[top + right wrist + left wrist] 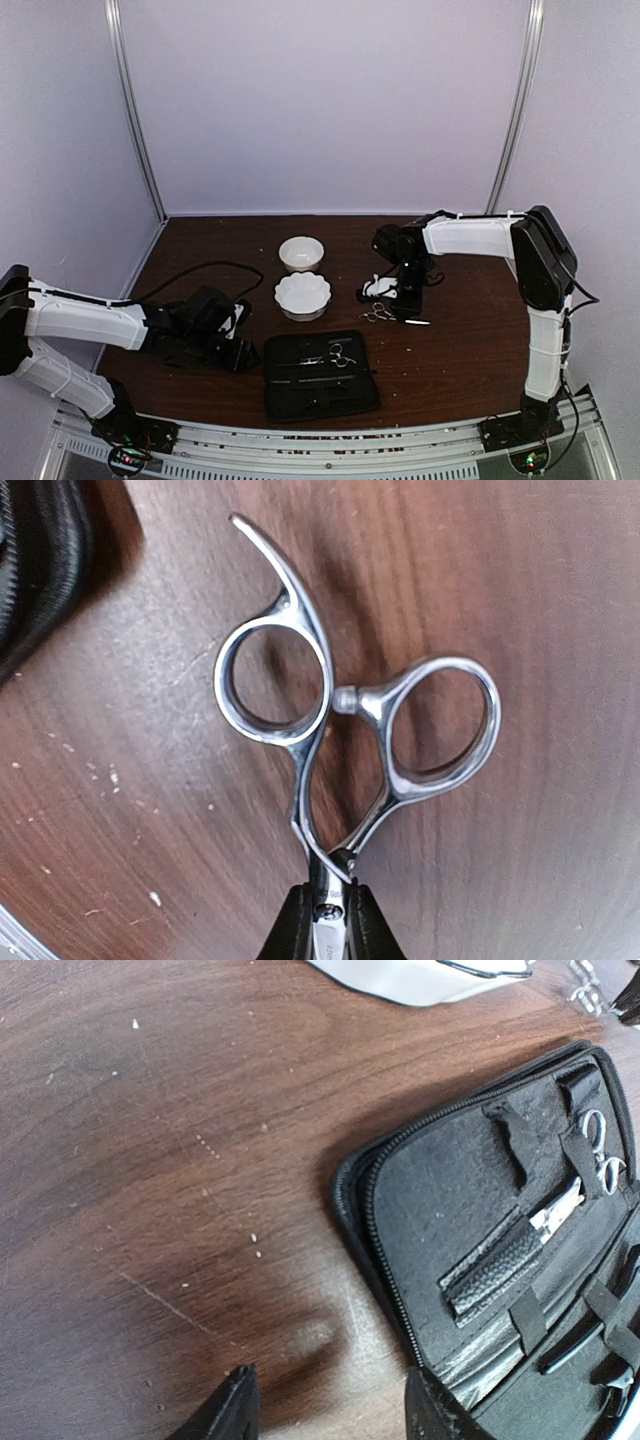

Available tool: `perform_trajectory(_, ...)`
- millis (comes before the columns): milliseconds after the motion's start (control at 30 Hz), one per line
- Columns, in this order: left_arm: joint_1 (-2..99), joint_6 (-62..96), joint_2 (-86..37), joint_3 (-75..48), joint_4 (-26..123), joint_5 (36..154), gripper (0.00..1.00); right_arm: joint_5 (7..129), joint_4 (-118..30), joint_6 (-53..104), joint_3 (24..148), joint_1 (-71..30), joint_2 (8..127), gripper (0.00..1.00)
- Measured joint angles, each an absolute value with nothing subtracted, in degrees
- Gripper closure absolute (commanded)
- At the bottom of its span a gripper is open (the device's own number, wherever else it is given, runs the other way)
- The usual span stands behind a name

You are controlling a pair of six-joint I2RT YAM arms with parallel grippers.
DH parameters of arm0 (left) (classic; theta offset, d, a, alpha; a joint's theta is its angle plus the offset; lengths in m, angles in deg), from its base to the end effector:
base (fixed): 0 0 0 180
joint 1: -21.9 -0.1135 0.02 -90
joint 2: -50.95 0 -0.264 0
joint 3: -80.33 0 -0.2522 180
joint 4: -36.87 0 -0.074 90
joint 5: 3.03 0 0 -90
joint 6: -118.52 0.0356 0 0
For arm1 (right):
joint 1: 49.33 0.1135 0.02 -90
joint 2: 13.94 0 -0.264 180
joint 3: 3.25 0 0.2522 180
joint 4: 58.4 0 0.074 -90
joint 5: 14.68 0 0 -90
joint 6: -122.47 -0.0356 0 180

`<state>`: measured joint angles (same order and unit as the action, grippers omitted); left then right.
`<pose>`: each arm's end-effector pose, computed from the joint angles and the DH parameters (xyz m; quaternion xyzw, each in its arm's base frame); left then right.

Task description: Sort the hair-cutting tools

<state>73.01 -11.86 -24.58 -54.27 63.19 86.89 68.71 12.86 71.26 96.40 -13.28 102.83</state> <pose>0.1462 -0.1811 0.1512 0.0893 0.9533 -0.2063 0.2019 0.3073 0.2287 0.1656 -0.6072 0.7923 0.0573 0.0155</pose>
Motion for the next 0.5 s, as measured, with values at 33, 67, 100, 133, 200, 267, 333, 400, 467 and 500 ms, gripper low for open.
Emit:
perform_trajectory(33, 73.01, -11.84, -24.62, -54.27, 63.19, 86.89, 0.47, 68.54, 12.92, 71.00, 96.38, -13.30, 102.28, 0.99)
perform_trajectory(67, 73.01, -11.84, -24.71, -54.27, 63.19, 86.89, 0.47, 68.23, 12.99, 70.62, 96.38, -13.32, 101.45, 0.99)
perform_trajectory(100, 73.01, -11.84, -24.75, -54.27, 63.19, 86.89, 0.47, 67.79, 13.08, 70.23, 96.38, -13.32, 100.49, 0.99)
perform_trajectory(133, 73.01, -11.84, -24.78, -54.27, 63.19, 86.89, 0.47, 67.49, 13.12, 69.99, 96.38, -13.32, 99.66, 0.99)
perform_trajectory(200, 73.01, -11.84, -24.86, -54.27, 63.19, 86.89, 0.47, 66.64, 13.27, 69.49, 96.38, -13.32, 97.91, 0.99)
perform_trajectory(267, 73.01, -11.84, -25.02, -54.27, 63.17, 86.89, 0.47, 65.72, 13.43, 69.09, 96.38, -13.06, 96.60, 0.99)
perform_trajectory(333, 73.01, -11.86, -25.15, -54.27, 63.17, 86.92, 0.47, 64.56, 13.56, 68.72, 96.40, -12.51, 95.55, 0.99)
perform_trajectory(400, 73.01, -11.89, -25.15, -54.27, 63.14, 86.94, 0.47, 63.42, 13.62, 68.48, 96.40, -11.66, 94.89, 0.99)
perform_trajectory(467, 73.01, -11.93, -25.15, -54.29, 62.99, 86.98, 0.46, 62.42, 13.58, 68.46, 96.40, -10.19, 94.48, 0.99)
perform_trajectory(500, 73.01, -12.08, -25.10, -54.42, 62.51, 87.26, 0.45, 61.81, 13.58, 68.48, 96.40, -9.06, 94.30, 0.99)
